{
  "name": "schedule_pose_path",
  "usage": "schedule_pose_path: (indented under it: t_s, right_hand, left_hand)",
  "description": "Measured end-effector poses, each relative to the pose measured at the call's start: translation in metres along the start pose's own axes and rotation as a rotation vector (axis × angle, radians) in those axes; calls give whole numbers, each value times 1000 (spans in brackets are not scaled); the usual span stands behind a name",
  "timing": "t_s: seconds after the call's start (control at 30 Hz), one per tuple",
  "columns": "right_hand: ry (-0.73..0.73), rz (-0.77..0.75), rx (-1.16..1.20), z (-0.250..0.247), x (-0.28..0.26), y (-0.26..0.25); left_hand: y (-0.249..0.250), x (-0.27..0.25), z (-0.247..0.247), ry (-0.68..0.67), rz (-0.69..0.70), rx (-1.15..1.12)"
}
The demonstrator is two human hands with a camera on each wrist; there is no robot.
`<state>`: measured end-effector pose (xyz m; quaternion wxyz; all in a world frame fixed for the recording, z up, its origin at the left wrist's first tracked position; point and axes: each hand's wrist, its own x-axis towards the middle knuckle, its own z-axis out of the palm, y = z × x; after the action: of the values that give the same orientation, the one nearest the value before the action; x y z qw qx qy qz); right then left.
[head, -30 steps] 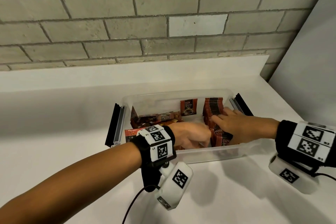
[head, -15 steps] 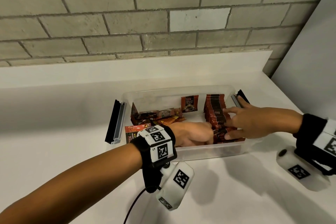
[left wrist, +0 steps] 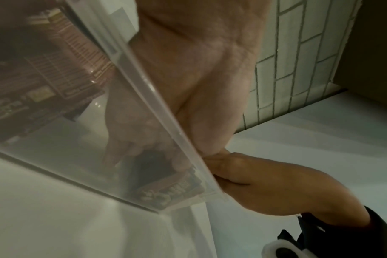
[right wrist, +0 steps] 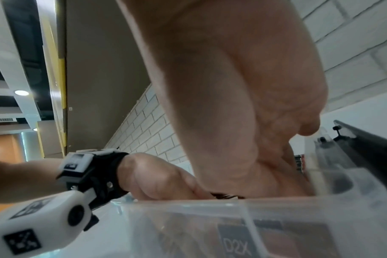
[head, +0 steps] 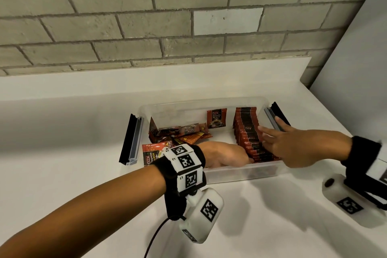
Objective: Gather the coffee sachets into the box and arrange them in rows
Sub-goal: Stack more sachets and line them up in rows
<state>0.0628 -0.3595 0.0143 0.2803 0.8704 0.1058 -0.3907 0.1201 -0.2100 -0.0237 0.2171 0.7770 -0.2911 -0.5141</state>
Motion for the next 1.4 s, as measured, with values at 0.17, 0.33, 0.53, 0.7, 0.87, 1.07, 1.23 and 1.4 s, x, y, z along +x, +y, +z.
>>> schedule_pose_path:
  t_s: [0.17,0.33,0.53,0.7,0.87,1.07,1.23,1.4]
  right_hand:
    - [41,19,154,-11,-4,4]
    - [-13,-7,168,-19,-3,-2]
    - [221,82,255,-22,19,14]
    - [144,18,309,-17,29,14]
    - [195,-61,506,-30,-5,28]
    - [188,-215,589,-20,-2,18]
    - [313,-196,667,-18,0,17]
    - [473,-83,536,-18,16,18]
  left_hand:
    - [4,-2,-4,26,-32,-1]
    - [6,4,1,38,-99,-18]
    - [4,8,3,155,-35,-92]
    - [5,11,-5,214,-2,-379]
    - [3,18,-4,189,20,-496]
    - [1,17,-8,197,25,-510]
    - [-1,15,-3,91,-64,-354]
    - [1,19,1,153,-26,-280]
